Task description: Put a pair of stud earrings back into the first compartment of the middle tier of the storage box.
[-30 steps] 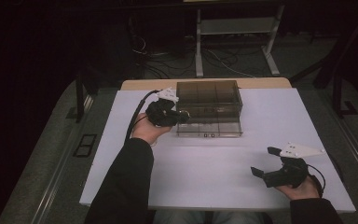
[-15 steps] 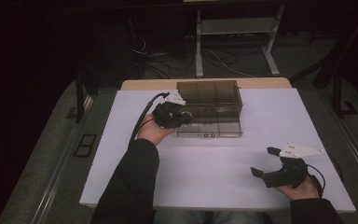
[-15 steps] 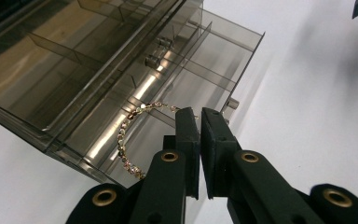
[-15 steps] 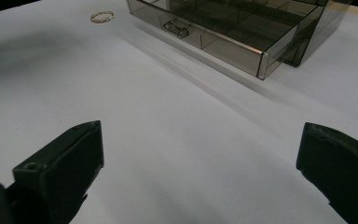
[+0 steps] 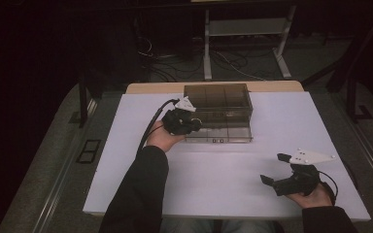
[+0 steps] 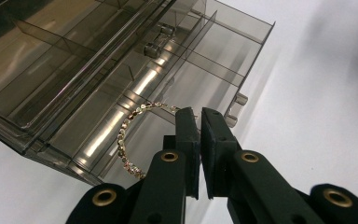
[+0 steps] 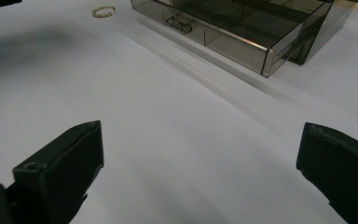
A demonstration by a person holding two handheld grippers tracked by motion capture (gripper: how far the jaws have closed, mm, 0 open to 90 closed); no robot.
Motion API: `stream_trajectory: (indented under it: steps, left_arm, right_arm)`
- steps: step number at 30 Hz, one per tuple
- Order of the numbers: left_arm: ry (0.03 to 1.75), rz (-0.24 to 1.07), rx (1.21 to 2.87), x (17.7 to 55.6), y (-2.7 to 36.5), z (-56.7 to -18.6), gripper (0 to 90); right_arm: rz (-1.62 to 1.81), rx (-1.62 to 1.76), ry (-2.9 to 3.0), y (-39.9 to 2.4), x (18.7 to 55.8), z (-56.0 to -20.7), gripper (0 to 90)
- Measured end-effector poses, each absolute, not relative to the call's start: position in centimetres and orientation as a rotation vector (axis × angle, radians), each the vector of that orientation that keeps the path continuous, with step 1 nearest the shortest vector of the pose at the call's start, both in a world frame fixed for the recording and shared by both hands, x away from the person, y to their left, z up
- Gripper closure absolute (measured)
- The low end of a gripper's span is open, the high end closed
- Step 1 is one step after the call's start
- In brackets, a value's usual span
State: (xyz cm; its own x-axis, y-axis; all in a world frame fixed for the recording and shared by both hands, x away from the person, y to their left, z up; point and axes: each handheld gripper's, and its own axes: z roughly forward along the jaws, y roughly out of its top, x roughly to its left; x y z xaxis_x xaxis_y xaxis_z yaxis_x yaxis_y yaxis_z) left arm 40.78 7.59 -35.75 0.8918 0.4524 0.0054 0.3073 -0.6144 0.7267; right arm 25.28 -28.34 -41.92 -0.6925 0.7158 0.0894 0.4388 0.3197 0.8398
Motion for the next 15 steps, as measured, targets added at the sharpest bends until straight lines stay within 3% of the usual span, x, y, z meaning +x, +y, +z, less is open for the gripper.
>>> stream_trajectory:
  steps: [15]
  left_arm:
    - [0.567,0.218,2.274,41.4,7.4,-36.9,85.6]
  right_arm:
    - [1.304,1.034,2.302,-28.2,25.3,-42.0,0.0]
